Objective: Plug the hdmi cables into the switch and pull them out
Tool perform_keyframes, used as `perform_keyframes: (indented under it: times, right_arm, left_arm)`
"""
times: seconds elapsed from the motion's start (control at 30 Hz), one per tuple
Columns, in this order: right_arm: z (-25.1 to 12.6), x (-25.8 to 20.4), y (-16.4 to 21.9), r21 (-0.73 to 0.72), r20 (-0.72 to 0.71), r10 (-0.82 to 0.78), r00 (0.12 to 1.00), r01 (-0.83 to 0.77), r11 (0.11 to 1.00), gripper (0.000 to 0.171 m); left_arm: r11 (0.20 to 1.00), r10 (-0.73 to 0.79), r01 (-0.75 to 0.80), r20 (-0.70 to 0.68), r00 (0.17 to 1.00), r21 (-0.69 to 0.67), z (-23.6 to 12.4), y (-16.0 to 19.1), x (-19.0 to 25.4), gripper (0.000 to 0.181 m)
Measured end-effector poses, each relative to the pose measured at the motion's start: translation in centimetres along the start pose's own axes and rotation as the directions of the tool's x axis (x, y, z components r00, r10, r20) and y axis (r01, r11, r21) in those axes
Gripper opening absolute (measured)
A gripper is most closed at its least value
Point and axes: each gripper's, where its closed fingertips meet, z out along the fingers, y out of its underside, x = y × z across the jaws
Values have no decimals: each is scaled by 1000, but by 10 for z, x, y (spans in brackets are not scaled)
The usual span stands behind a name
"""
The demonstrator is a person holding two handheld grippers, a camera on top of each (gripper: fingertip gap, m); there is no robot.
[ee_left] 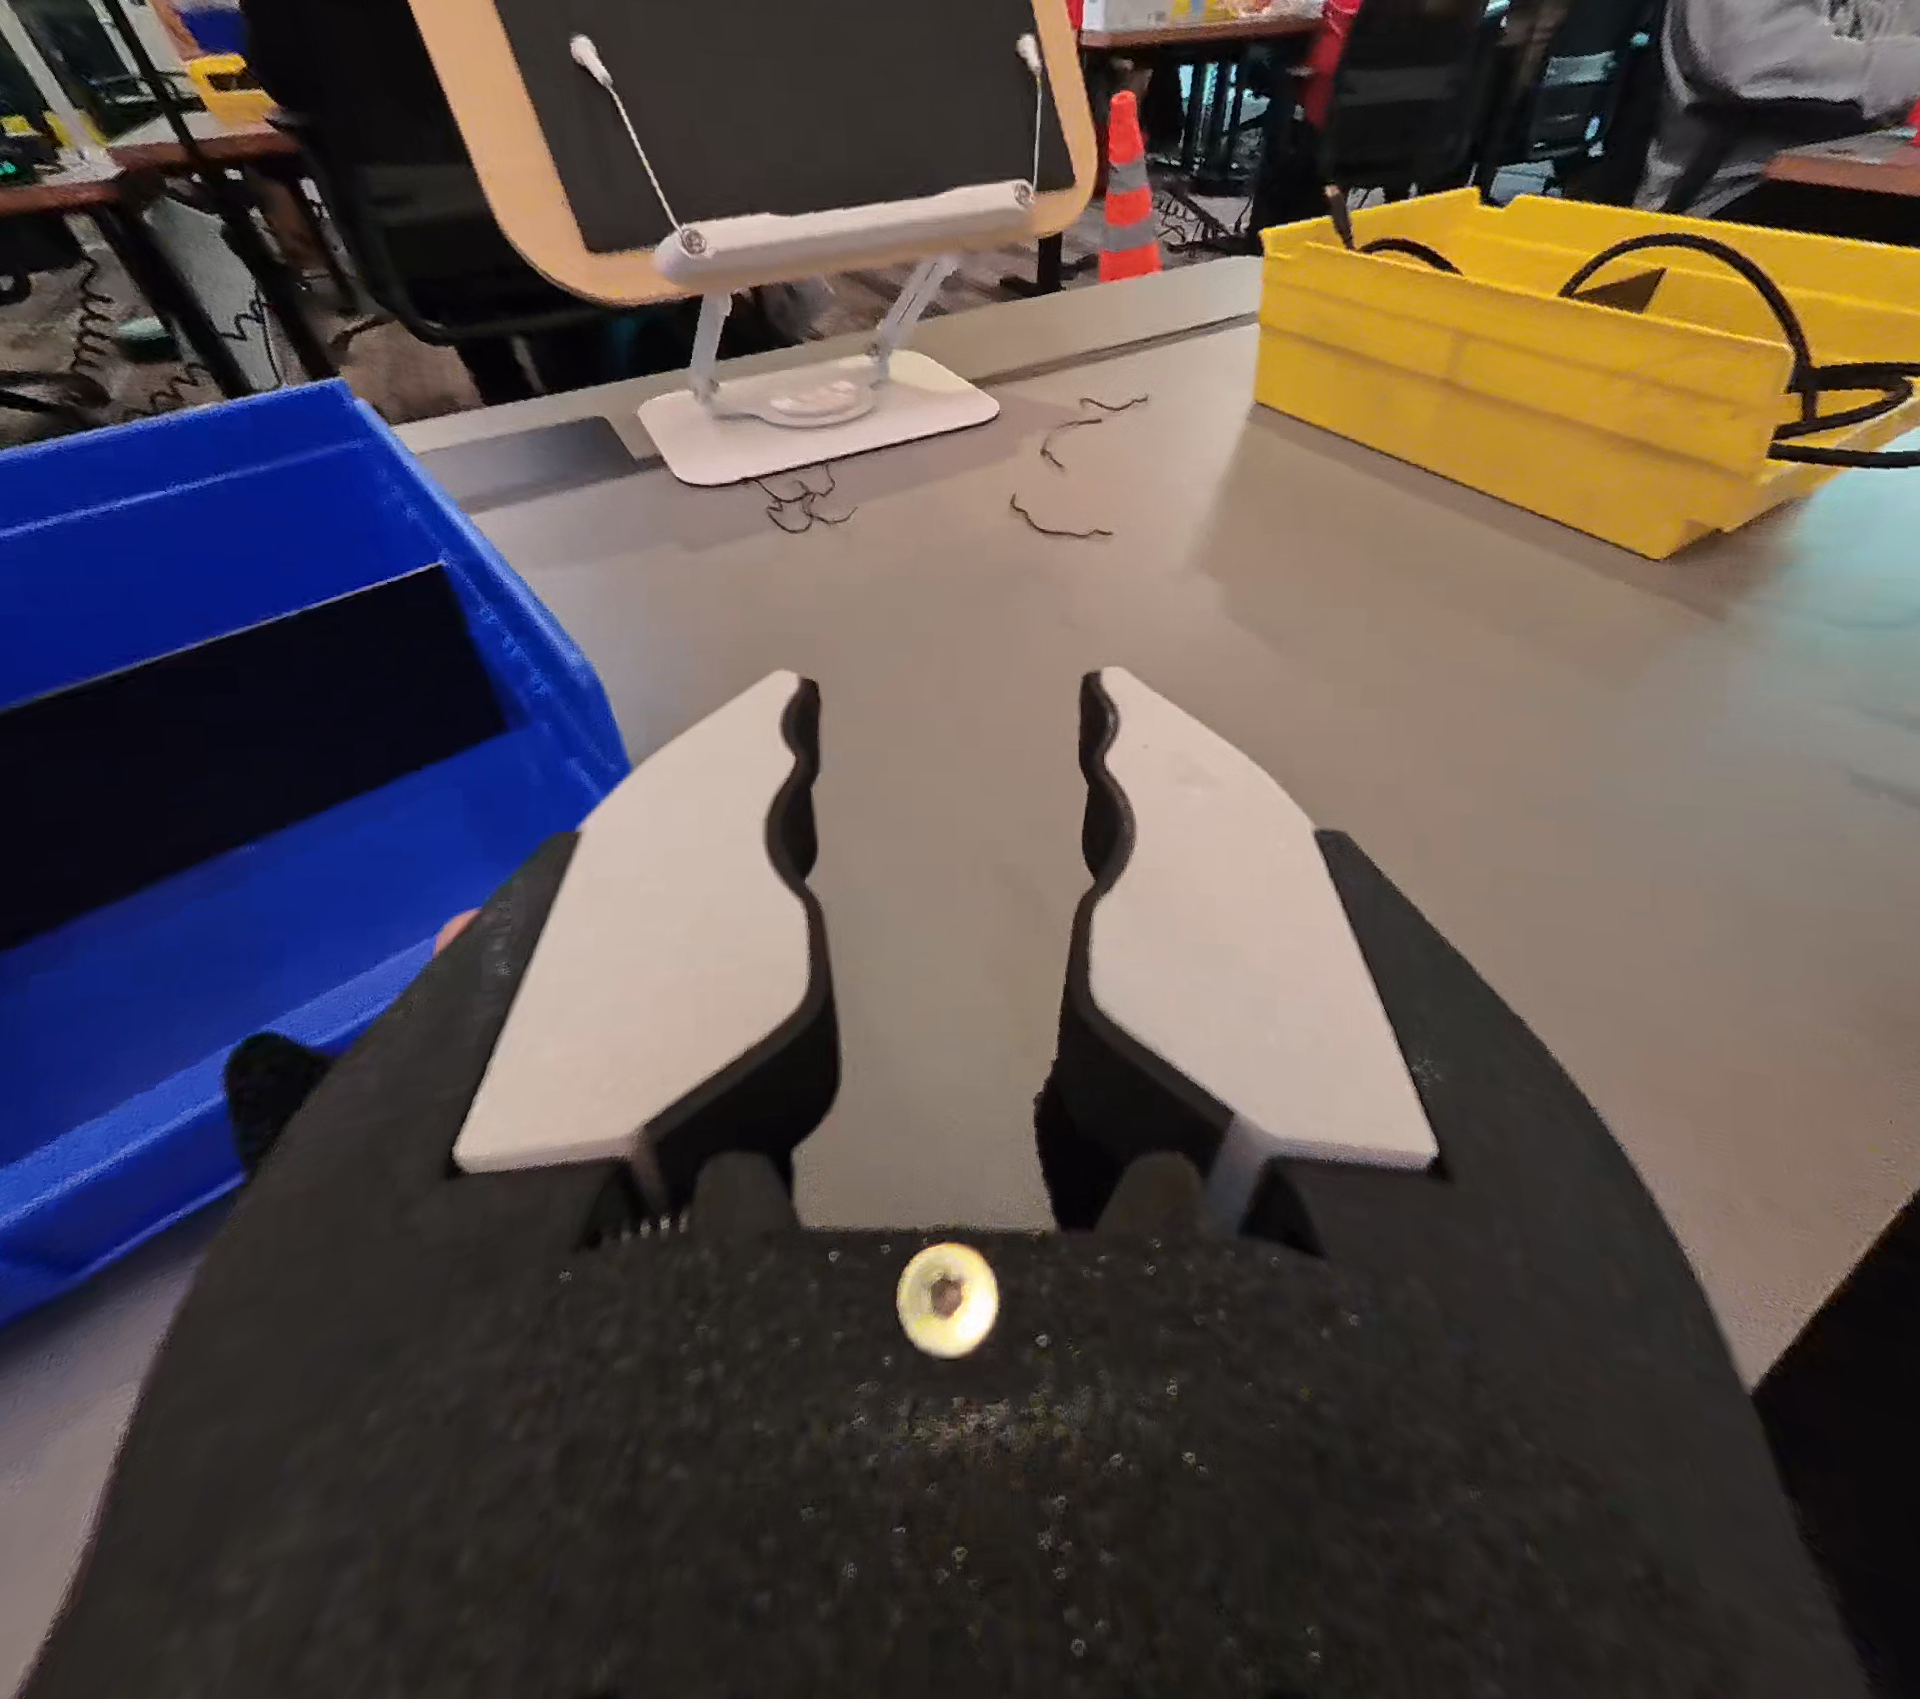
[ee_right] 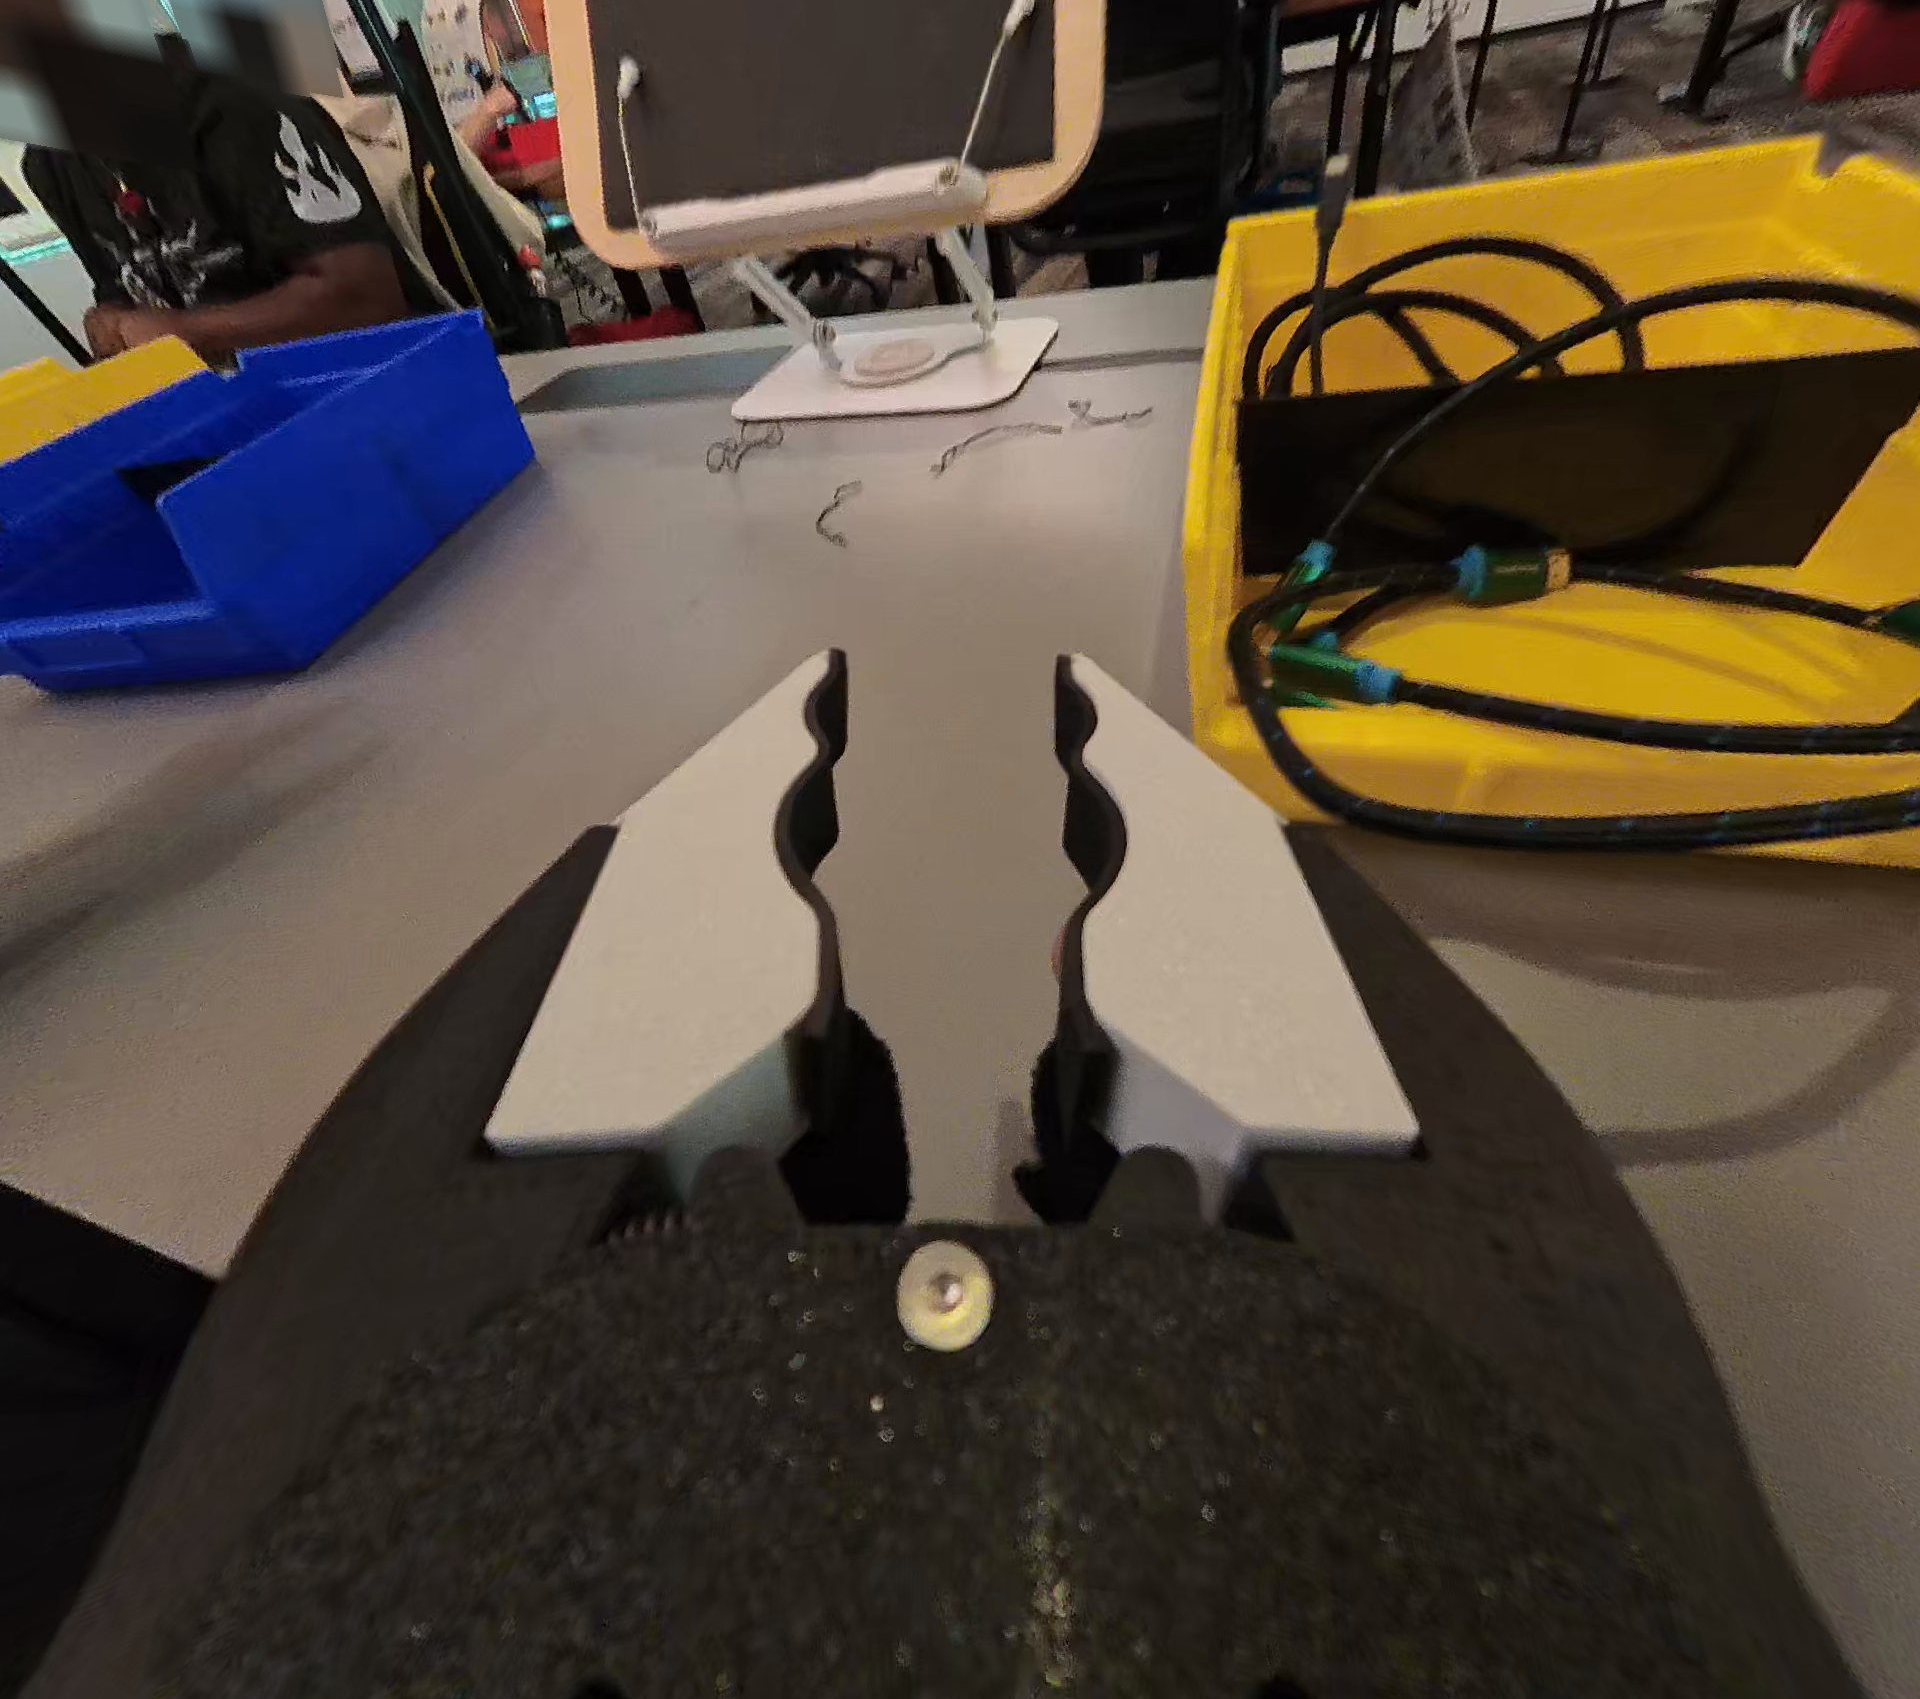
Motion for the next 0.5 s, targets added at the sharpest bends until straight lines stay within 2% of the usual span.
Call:
perform_keyframes:
  times: [0.1,0.17,0.33,0.5]
  right_arm:
    - [-1,17,-5,1,-52,-46,998,46,999,39]
    - [2,25,-3,-7,-94,-58,994,58,998,38]
    - [16,14,1,-36,-62,-97,993,95,995,32]
    - [19,12,1,-44,-59,-61,996,58,997,27]
  left_arm:
    - [994,-94,92,-40,995,-62,2,14,2,53]
    - [984,-167,162,-57,984,-77,-2,19,1,47]
    - [991,-96,105,104,990,-86,-19,23,-35,35]
    - [972,-187,205,152,971,-112,-20,33,-57,50]
